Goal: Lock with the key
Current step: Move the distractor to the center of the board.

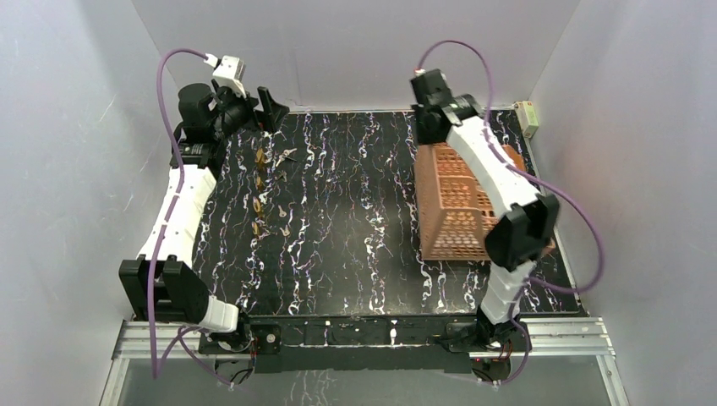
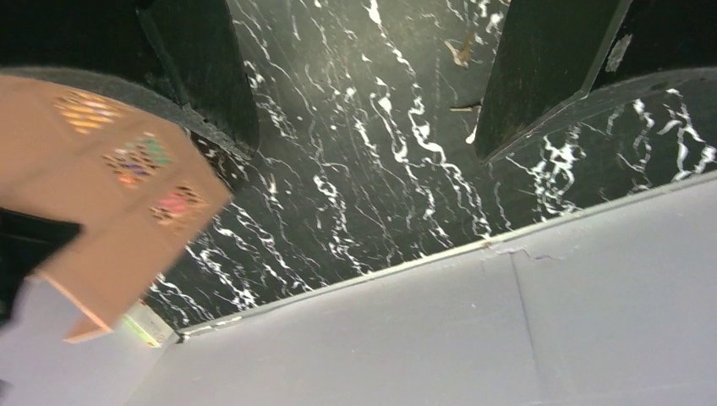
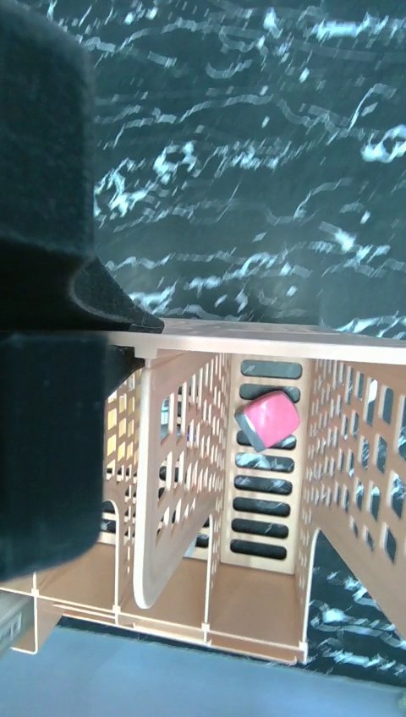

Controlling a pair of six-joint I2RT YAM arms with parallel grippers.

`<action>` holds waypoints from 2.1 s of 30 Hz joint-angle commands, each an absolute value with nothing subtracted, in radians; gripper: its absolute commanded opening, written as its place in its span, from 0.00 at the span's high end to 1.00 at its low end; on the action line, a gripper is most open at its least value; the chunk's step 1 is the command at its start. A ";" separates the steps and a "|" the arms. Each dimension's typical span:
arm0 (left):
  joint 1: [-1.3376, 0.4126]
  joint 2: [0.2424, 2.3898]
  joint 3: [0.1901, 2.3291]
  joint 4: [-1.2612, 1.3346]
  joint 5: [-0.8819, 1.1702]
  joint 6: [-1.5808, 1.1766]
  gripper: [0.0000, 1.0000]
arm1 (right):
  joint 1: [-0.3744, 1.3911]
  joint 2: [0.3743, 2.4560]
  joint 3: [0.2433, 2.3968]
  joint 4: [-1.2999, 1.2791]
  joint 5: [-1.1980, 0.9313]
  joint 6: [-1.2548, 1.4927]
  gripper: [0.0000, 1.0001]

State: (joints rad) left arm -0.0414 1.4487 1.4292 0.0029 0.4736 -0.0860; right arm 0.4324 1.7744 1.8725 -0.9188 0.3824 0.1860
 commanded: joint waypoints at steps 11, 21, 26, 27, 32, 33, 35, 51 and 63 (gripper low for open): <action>-0.037 1.293 1.315 -0.043 0.573 -0.120 0.02 | 0.521 2.229 2.500 -0.834 0.308 0.175 1.00; -0.054 1.272 1.238 -0.006 0.624 -0.199 0.02 | 0.520 2.245 2.549 -0.590 0.236 0.132 0.36; -0.087 1.254 1.206 -0.005 0.612 -0.204 0.02 | 0.519 2.081 2.529 -0.552 0.278 0.092 0.35; -0.094 1.253 1.202 -0.006 0.610 -0.207 0.02 | 0.519 2.030 2.496 -0.546 0.284 0.086 0.35; -0.128 1.256 1.200 -0.006 0.602 -0.220 0.02 | 0.519 1.779 2.290 -0.619 0.312 0.081 0.30; -0.134 1.255 1.201 -0.006 0.602 -0.223 0.02 | 0.520 1.725 2.233 -0.657 0.328 0.095 0.30; -0.148 1.252 1.205 -0.005 0.604 -0.230 0.02 | 0.520 1.615 2.104 -0.707 0.351 0.116 0.29; -0.294 1.203 1.174 -0.005 0.528 -0.229 0.02 | 0.514 1.181 1.401 -0.814 0.051 0.138 0.31; -0.296 1.142 1.187 -0.111 0.493 -0.175 0.02 | 0.466 1.301 1.322 -0.575 -0.008 -0.118 0.21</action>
State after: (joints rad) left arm -0.2928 1.1809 1.1717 -0.0685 0.5072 -0.2008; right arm 0.4667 1.3167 1.3273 -0.7448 -0.0002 0.0246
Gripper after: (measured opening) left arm 0.983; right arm 0.776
